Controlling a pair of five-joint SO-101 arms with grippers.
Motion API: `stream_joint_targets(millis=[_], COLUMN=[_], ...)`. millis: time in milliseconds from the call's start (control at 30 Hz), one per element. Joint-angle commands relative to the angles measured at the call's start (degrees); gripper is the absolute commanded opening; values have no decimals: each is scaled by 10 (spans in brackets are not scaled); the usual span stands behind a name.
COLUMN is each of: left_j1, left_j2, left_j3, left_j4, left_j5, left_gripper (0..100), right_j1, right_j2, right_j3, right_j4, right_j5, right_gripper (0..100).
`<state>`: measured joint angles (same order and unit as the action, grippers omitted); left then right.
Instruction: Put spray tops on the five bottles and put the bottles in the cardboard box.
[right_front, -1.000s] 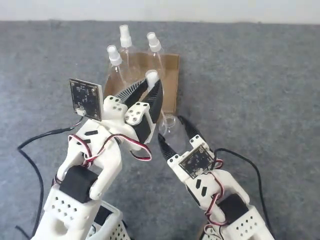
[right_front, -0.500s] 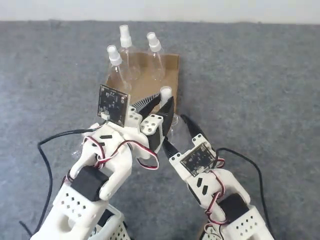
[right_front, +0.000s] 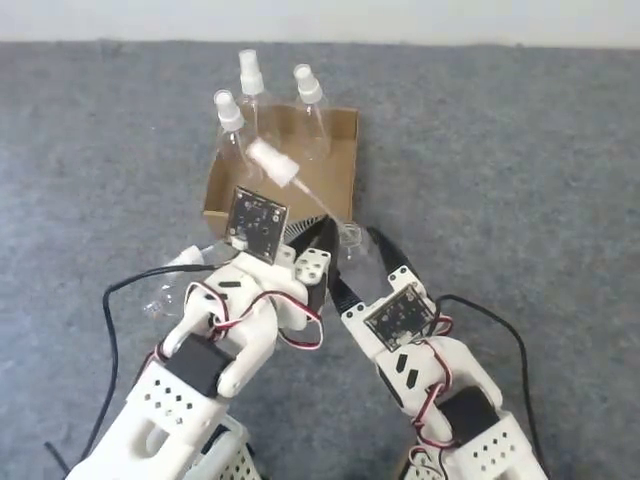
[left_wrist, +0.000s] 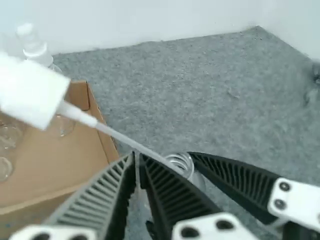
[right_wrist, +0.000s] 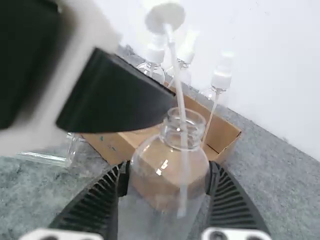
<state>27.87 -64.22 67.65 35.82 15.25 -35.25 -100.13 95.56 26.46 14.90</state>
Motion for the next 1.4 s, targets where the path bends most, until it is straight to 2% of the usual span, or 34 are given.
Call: stream_joint_targets(millis=[0,267,500,733,1100,1367], left_j1=[4,6,7,4,2,-108], left_j2=[-9,-10,-10,-10,-37,-224], left_j3=[-10,-42,-88,-117,-122,-53], left_j4=[-20,28,99,164,219,219], left_j5=[-7,-9,-59,-73,-108,-110], left_gripper=[12,12,17,170,170,170], right_j1=[2,2,3,26,30,31], right_j2=[-27,-27,-27,-27,-27,-28], right_j3=[9,9,8,9,1,-6], right_j4=[-7,-7,-7,-24,-31,-30], right_j5=[1,1,1,-4,-4,-4], right_gripper=[100,100,100,100,100,100])
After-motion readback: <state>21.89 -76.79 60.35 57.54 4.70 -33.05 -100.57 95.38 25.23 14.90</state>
